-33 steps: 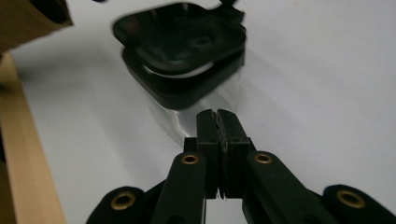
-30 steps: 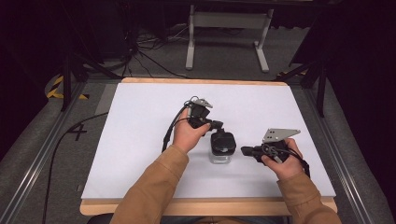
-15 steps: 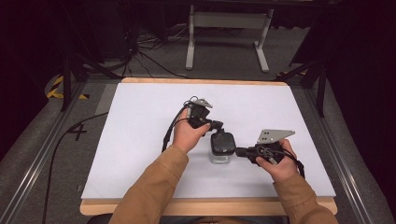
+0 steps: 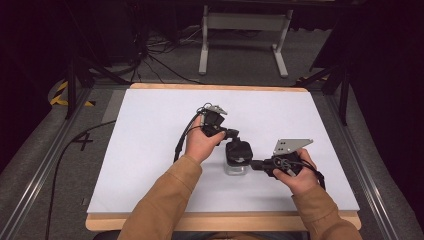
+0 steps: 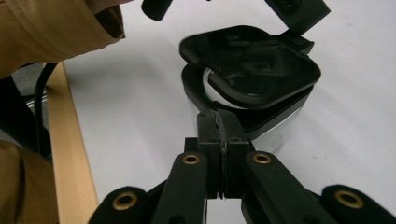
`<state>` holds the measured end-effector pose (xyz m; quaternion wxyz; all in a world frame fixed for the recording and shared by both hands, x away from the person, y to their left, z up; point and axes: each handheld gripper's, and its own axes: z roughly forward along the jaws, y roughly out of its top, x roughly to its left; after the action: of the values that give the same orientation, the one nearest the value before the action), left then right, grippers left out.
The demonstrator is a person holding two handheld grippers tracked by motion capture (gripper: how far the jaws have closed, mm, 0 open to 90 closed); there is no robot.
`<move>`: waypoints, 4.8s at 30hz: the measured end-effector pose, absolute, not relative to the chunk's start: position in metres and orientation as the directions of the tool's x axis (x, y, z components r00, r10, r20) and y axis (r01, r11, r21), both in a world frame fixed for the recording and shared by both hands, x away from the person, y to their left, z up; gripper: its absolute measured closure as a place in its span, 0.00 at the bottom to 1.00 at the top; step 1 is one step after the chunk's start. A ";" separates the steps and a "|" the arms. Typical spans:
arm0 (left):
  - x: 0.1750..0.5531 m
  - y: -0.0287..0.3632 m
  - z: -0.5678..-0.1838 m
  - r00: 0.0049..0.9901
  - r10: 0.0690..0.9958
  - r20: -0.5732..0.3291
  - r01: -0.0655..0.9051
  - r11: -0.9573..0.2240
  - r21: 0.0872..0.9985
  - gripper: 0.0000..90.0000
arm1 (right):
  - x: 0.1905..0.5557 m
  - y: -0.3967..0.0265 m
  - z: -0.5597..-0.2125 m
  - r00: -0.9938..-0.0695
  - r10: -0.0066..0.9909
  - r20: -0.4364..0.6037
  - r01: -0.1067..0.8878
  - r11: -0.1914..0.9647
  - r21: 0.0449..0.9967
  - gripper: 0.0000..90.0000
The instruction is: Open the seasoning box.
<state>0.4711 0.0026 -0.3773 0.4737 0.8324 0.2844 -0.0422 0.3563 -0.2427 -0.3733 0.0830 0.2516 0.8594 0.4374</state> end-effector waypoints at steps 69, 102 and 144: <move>0.440 0.023 -0.339 0.842 0.482 -0.242 0.419 -0.302 0.856 0.99 | 0.364 -0.234 -0.380 -0.817 0.576 0.037 0.344 0.435 0.832 1.00; 0.413 0.051 -0.315 0.856 0.484 -0.183 0.375 -0.336 0.864 0.83 | 0.366 -0.239 -0.360 -0.827 0.562 0.037 0.318 0.412 0.854 0.95; 0.432 0.175 -0.405 0.681 0.706 -0.193 0.622 -0.420 0.661 0.39 | 0.430 -0.321 -0.394 -0.619 0.783 0.061 0.567 0.391 0.725 0.42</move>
<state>0.4317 0.1747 -0.4045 0.3663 0.8405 0.3950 0.0575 0.4299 -0.3210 -0.3940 0.1469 0.4112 0.8209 0.3681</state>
